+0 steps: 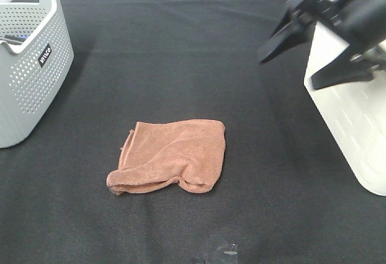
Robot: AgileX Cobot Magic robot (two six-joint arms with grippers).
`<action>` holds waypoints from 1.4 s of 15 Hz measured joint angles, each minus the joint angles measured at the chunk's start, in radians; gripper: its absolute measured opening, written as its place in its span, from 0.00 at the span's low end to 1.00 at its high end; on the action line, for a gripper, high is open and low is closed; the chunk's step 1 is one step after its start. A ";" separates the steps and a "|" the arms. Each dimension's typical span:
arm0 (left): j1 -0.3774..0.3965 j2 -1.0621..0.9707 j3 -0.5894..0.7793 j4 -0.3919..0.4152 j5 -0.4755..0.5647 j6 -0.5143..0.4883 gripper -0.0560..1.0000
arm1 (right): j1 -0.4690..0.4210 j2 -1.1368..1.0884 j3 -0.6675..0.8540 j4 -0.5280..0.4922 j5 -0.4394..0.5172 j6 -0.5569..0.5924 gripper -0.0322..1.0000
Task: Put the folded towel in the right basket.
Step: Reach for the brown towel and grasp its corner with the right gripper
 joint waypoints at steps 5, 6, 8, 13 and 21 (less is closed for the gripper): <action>0.000 0.000 0.000 0.000 0.000 0.000 0.99 | 0.093 0.209 -0.001 0.029 -0.066 0.001 0.96; 0.000 0.000 0.000 0.000 0.000 0.000 0.99 | 0.102 0.244 -0.001 0.044 -0.095 0.000 0.96; 0.000 0.000 0.000 0.000 0.000 0.000 0.99 | 0.107 0.321 -0.001 0.083 -0.149 -0.002 0.96; 0.000 0.000 0.000 0.000 0.000 0.000 0.99 | 0.108 0.459 -0.001 0.221 -0.196 -0.112 0.95; 0.000 0.000 0.000 0.000 0.000 0.000 0.99 | 0.130 0.578 -0.025 0.404 -0.199 -0.210 0.94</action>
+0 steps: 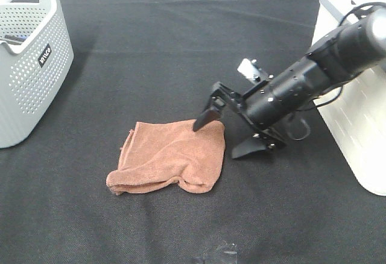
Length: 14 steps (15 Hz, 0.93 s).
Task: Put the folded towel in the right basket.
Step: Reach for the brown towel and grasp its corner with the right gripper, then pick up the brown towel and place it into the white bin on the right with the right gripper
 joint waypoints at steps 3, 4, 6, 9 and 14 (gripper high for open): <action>0.000 0.000 0.000 0.000 0.000 0.000 0.99 | 0.081 0.011 -0.016 0.052 -0.039 -0.024 0.93; 0.000 0.000 0.000 0.000 0.000 0.000 0.99 | 0.122 0.014 -0.030 0.061 -0.064 -0.026 0.92; 0.000 0.000 0.000 0.000 0.000 0.000 0.99 | 0.189 0.029 -0.068 0.064 -0.104 -0.039 0.88; 0.000 0.000 0.000 0.000 0.000 0.000 0.99 | 0.241 0.060 -0.103 0.046 -0.130 -0.044 0.45; 0.000 0.000 0.000 0.000 0.000 0.000 0.99 | 0.242 0.022 -0.204 0.010 0.004 -0.069 0.21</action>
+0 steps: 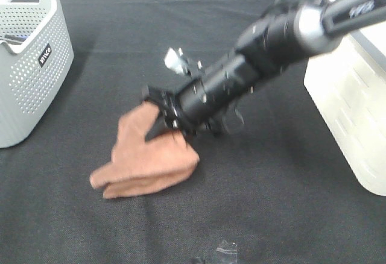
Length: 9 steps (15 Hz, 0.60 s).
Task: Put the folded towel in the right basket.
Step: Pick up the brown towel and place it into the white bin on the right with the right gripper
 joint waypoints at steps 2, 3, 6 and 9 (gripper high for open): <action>0.000 0.000 0.000 0.000 0.000 0.000 0.99 | -0.013 -0.082 -0.098 -0.096 0.090 0.051 0.21; 0.000 0.000 0.000 0.000 0.000 0.000 0.99 | -0.030 -0.117 -0.150 -0.160 0.137 0.104 0.21; 0.000 0.000 0.000 0.000 0.000 0.000 0.99 | -0.098 -0.189 -0.296 -0.332 0.262 0.206 0.21; 0.000 0.000 0.000 0.000 0.000 0.000 0.99 | -0.280 -0.317 -0.555 -0.607 0.425 0.341 0.21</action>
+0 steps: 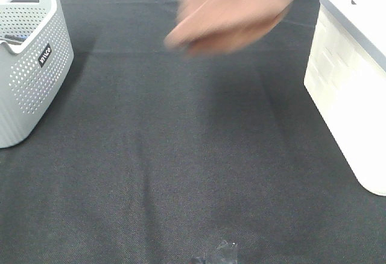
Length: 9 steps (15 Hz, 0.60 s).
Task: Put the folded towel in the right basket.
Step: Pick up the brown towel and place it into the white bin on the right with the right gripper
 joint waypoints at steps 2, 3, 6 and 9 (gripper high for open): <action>0.000 0.000 0.000 0.000 0.000 0.000 0.99 | -0.111 -0.060 -0.080 -0.079 0.067 0.026 0.21; 0.000 0.000 0.000 0.000 0.000 0.000 0.99 | -0.167 -0.080 -0.091 -0.120 0.080 0.027 0.21; 0.000 0.000 0.000 0.000 0.000 0.000 0.99 | -0.364 -0.083 -0.072 -0.333 0.096 0.048 0.21; 0.000 0.000 0.000 0.000 0.000 0.000 0.99 | -0.460 -0.063 -0.019 -0.435 0.098 0.101 0.21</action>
